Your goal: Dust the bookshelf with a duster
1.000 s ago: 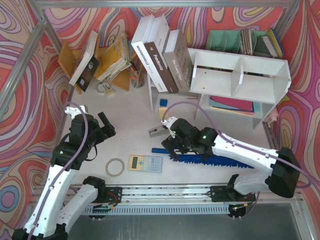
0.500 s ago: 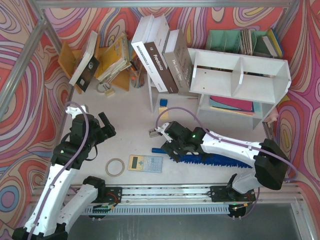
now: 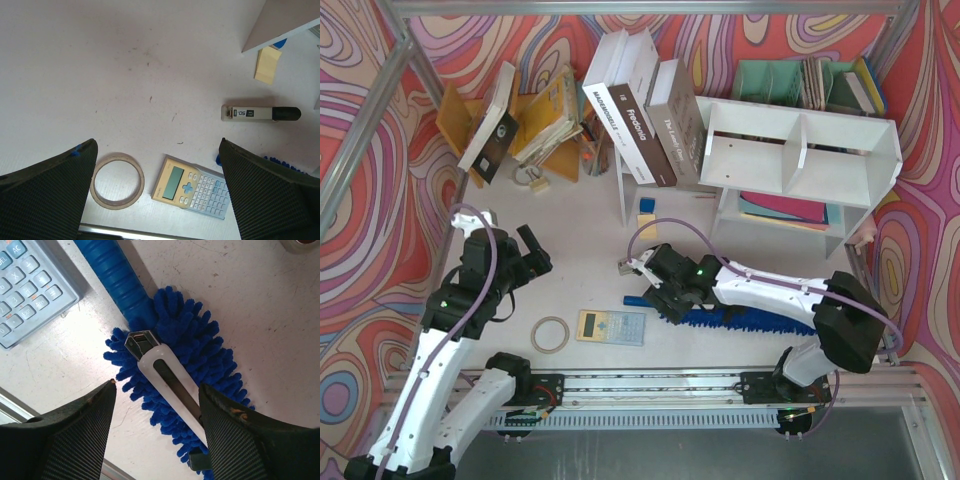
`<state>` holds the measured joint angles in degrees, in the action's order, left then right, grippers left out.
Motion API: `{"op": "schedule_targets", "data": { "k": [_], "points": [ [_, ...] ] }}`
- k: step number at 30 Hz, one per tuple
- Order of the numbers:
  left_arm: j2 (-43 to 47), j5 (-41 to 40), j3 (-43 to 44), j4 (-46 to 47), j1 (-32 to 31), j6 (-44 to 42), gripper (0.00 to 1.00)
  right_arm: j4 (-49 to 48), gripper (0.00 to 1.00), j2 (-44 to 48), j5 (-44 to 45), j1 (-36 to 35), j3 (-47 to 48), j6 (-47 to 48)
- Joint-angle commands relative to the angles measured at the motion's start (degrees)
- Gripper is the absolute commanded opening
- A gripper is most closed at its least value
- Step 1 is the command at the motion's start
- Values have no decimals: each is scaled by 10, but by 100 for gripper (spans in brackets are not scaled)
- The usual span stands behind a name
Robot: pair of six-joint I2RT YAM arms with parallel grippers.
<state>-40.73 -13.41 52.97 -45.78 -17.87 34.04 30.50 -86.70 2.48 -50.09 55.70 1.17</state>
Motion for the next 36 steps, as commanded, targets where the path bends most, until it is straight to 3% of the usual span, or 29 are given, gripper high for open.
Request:
{"op": "schedule_targets", "data": {
  "k": [1,24,36],
  "points": [
    [8,6,-14,-7,-1,0,98,-13,63,-11,16,-3,-5,13],
    [11,4,-16,-8,0,4,99,-20,53,-49,43,7,6,12],
    [6,2,-15,-9,-1,4,98,-19,39,-57,45,6,24,14]
  ]
}}
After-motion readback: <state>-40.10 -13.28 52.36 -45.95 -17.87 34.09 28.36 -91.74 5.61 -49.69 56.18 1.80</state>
